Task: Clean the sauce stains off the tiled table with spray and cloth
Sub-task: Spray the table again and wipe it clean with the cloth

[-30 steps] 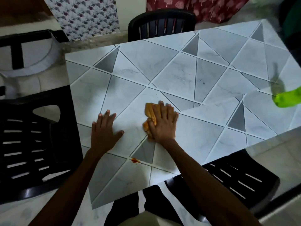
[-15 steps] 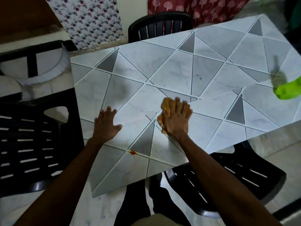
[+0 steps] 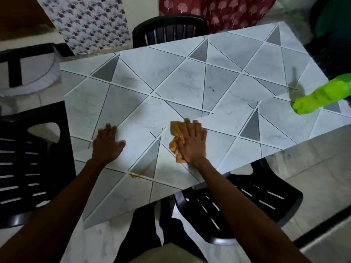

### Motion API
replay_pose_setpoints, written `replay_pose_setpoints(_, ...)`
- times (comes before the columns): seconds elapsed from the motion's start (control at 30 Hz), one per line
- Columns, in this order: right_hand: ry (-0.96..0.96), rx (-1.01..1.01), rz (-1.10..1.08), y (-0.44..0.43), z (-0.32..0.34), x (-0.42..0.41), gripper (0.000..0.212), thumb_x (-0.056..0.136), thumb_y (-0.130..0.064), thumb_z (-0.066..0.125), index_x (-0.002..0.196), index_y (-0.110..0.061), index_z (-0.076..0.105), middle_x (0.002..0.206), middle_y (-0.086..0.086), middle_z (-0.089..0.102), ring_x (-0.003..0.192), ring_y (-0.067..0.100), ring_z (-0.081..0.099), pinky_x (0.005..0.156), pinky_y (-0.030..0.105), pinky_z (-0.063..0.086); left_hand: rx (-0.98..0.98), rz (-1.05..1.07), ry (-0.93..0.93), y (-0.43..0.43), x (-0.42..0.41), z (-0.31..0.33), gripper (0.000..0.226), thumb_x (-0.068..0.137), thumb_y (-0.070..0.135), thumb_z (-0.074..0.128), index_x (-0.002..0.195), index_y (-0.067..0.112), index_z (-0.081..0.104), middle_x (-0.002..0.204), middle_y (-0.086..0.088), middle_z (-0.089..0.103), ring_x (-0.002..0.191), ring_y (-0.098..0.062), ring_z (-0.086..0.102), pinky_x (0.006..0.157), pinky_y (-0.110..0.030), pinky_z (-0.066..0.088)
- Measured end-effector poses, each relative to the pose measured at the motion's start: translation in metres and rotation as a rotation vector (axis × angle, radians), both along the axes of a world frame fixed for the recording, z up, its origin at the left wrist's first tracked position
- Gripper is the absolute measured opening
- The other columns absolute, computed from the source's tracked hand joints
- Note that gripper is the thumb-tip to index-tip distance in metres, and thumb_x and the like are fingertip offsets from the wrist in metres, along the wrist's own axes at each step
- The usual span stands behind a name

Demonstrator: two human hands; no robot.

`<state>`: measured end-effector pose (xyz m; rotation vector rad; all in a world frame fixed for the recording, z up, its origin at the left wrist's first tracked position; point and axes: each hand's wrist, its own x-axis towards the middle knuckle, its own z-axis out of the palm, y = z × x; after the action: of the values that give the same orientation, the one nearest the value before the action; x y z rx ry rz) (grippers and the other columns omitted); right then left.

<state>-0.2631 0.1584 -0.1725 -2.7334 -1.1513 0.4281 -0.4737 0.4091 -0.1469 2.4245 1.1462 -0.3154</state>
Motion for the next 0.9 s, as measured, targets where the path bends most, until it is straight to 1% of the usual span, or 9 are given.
replay_pose_setpoints(0.1,-0.015,-0.024,-0.168,-0.066,0.002,0.022,0.064,0.101,-0.055,0.028,0.160,-0.033,0.020,0.171,-0.005,0.007,0.157,0.029,0.002,0.122,0.062,0.003,0.019,-0.012,0.016,-0.001,0.000,-0.002,0.091,0.078,0.057,0.047,0.154,0.010,0.027,0.163,-0.016,0.014,0.147,-0.045,0.015,0.117,-0.059,0.021)
replay_pose_setpoints(0.23,-0.021,-0.054,-0.212,-0.107,0.007,-0.024,0.066,0.101,-0.055,0.025,0.162,-0.033,0.013,0.171,-0.005,0.002,0.157,0.030,-0.002,0.122,0.062,-0.003,0.047,0.034,0.030,-0.011,0.007,0.004,0.093,0.072,0.058,0.046,0.150,0.008,0.032,0.161,-0.017,0.022,0.145,-0.046,0.020,0.112,-0.061,0.026)
replay_pose_setpoints(0.3,-0.023,-0.048,-0.138,-0.093,0.009,-0.060,0.067,0.099,-0.051,0.032,0.161,-0.031,0.015,0.171,-0.001,0.002,0.157,0.033,-0.002,0.122,0.065,0.000,0.051,0.033,0.006,-0.022,0.014,0.005,0.090,0.073,0.056,0.047,0.147,0.007,0.035,0.159,-0.016,0.025,0.143,-0.046,0.023,0.110,-0.061,0.028)
replay_pose_setpoints(0.4,-0.016,-0.003,0.155,-0.050,0.012,-0.101,0.068,0.097,-0.051,0.038,0.160,-0.031,0.022,0.171,0.002,0.009,0.156,0.037,0.002,0.119,0.068,0.008,0.030,-0.021,-0.021,-0.042,0.023,-0.001,0.079,0.085,0.053,0.045,0.151,0.013,0.032,0.162,-0.012,0.021,0.147,-0.040,0.020,0.113,-0.060,0.024)
replay_pose_setpoints(0.5,-0.020,-0.010,0.307,-0.013,0.013,-0.080,0.075,0.096,-0.055,0.037,0.162,-0.032,0.009,0.171,0.002,0.003,0.157,0.036,-0.005,0.121,0.066,0.002,0.049,-0.006,-0.034,-0.051,0.031,-0.011,0.066,0.097,0.044,0.048,0.154,0.016,0.029,0.164,-0.009,0.016,0.149,-0.037,0.016,0.115,-0.060,0.021)
replay_pose_setpoints(0.57,-0.031,-0.031,0.239,-0.004,0.010,-0.042,0.074,0.096,-0.054,0.035,0.162,-0.033,0.007,0.171,-0.001,0.000,0.157,0.033,-0.007,0.121,0.065,0.001,0.061,0.006,-0.037,-0.050,0.034,-0.014,0.065,0.097,0.044,0.047,0.152,0.015,0.031,0.163,-0.010,0.019,0.147,-0.038,0.019,0.114,-0.061,0.023)
replay_pose_setpoints(0.73,0.049,-0.025,-0.212,-0.074,0.008,0.051,0.062,0.104,-0.053,0.030,0.161,-0.035,0.013,0.171,-0.006,0.001,0.157,0.029,-0.003,0.122,0.063,-0.003,0.061,-0.025,-0.005,-0.051,0.033,-0.015,0.078,0.084,0.053,0.040,0.151,0.013,0.031,0.161,-0.014,0.022,0.145,-0.041,0.022,0.110,-0.065,0.027)
replay_pose_setpoints(0.8,0.021,-0.014,-0.262,-0.110,0.009,0.048,0.063,0.102,-0.056,0.025,0.161,-0.036,0.014,0.171,-0.005,0.005,0.157,0.030,0.001,0.121,0.064,0.000,0.068,-0.029,0.002,-0.053,0.034,-0.013,0.080,0.083,0.054,0.040,0.151,0.013,0.031,0.162,-0.014,0.021,0.145,-0.040,0.021,0.110,-0.064,0.026)
replay_pose_setpoints(0.9,0.006,-0.033,-0.278,-0.125,0.007,0.022,0.063,0.102,-0.057,0.021,0.161,-0.036,0.011,0.170,-0.004,0.006,0.156,0.033,0.001,0.121,0.064,0.000,0.070,-0.039,0.011,-0.053,0.035,-0.007,0.080,0.082,0.053,0.038,0.150,0.011,0.033,0.160,-0.015,0.024,0.143,-0.042,0.025,0.108,-0.063,0.028)
